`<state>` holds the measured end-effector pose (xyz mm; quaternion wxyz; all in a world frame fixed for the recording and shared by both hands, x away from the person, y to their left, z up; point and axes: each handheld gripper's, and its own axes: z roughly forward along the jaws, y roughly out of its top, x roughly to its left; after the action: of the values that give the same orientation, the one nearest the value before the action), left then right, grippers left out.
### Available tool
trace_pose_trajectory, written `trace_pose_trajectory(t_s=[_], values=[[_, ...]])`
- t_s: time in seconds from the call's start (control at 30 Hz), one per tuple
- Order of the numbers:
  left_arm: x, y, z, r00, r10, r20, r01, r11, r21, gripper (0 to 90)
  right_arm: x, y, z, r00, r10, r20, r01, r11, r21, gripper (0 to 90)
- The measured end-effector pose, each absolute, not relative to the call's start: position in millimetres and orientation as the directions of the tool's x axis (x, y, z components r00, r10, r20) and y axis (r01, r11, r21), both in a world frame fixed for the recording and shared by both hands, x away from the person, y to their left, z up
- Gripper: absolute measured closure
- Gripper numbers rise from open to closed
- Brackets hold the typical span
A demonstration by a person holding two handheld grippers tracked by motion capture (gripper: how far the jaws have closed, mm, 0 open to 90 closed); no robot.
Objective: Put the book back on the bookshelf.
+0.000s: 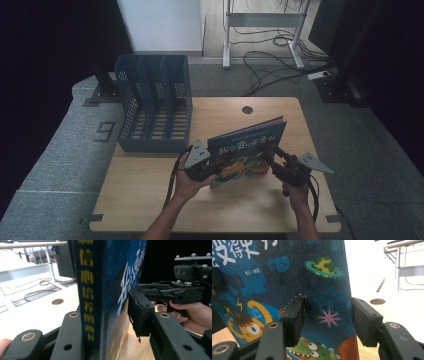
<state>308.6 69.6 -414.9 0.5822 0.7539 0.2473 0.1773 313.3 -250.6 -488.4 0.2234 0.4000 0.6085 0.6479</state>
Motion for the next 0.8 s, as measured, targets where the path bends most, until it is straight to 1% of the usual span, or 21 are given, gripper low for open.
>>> trace_pose_trajectory(t_s=[0.13,0.4,0.6,0.73,0.8], values=[[306.6,69.9,-414.6,0.836,0.547,-0.031,0.163,-0.195,0.967,64.5,313.7,-245.8,-488.5,-0.603,0.763,0.232,0.190,-0.145,0.971,44.3],[303.0,70.3,-415.1,0.847,0.532,-0.026,0.148,-0.189,0.971,71.0,314.3,-242.4,-488.9,-0.607,0.763,0.220,0.180,-0.138,0.974,43.9],[299.6,68.9,-415.6,0.861,0.507,-0.048,0.161,-0.183,0.970,76.8,314.7,-240.3,-489.5,-0.588,0.780,0.212,0.182,-0.128,0.975,39.6],[298.0,66.8,-416.0,0.859,0.509,-0.050,0.160,-0.176,0.971,77.7,314.3,-238.4,-489.6,-0.583,0.786,0.206,0.182,-0.121,0.976,40.2],[299.1,66.7,-416.6,0.861,0.504,-0.068,0.168,-0.156,0.973,74.9,313.8,-237.0,-489.3,-0.577,0.792,0.200,0.175,-0.120,0.977,40.6]])
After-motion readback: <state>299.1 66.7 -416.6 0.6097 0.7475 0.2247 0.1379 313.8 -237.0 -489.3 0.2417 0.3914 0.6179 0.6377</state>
